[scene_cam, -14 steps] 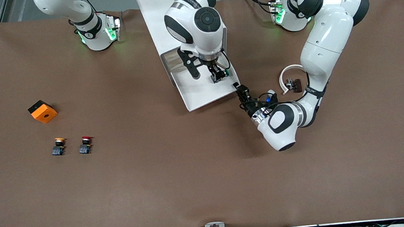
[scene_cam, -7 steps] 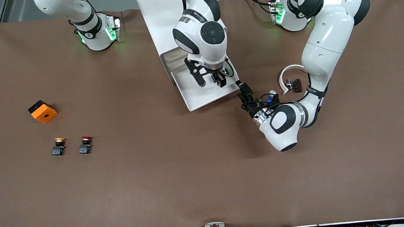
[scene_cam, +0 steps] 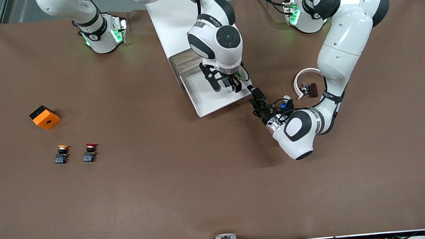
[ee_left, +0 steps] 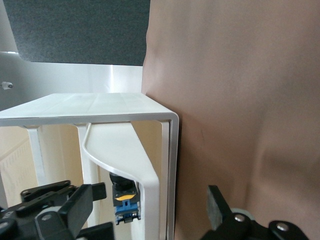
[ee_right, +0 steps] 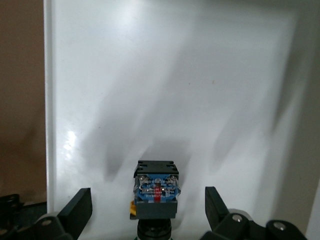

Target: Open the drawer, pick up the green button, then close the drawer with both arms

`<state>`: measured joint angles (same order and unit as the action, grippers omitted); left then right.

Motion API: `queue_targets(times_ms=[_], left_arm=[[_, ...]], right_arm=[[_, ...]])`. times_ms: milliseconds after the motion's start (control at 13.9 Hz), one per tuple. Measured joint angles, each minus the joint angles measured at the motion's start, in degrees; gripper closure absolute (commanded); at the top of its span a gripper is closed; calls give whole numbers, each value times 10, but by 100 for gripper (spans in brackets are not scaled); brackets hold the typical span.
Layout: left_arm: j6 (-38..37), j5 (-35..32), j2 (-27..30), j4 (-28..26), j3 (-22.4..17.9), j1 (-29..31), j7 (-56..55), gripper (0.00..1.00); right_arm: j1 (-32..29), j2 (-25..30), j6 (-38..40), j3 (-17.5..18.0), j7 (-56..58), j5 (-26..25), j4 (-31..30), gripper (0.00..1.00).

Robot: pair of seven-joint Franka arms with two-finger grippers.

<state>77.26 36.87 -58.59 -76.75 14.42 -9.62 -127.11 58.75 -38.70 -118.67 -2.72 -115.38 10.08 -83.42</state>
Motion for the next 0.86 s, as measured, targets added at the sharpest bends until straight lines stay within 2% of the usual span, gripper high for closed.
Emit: queue_targets(times_ms=[144,216,288,432,504,865], left_arm=[[0,0,5,6,0,3,46,0],[0,0,13,9,0,5,82,0],[0,0,25,11,0,7,117,0],[1,-21,47,11,-1,10,179,0],[6,-48,55,11,-1,9,223,0],[94,-154,88,11,-1,10,472,0]], right_arm=[[2,-8,-1,0,0,0,0,0],[3,-11,-2,0,1,0,0,3],[4,-14,-2,0,4,0,0,28],[7,-15,-3,0,12,0,0,87],[7,-15,-3,0,14,0,1,100],[8,-15,-6,-2,38,0,10,100]])
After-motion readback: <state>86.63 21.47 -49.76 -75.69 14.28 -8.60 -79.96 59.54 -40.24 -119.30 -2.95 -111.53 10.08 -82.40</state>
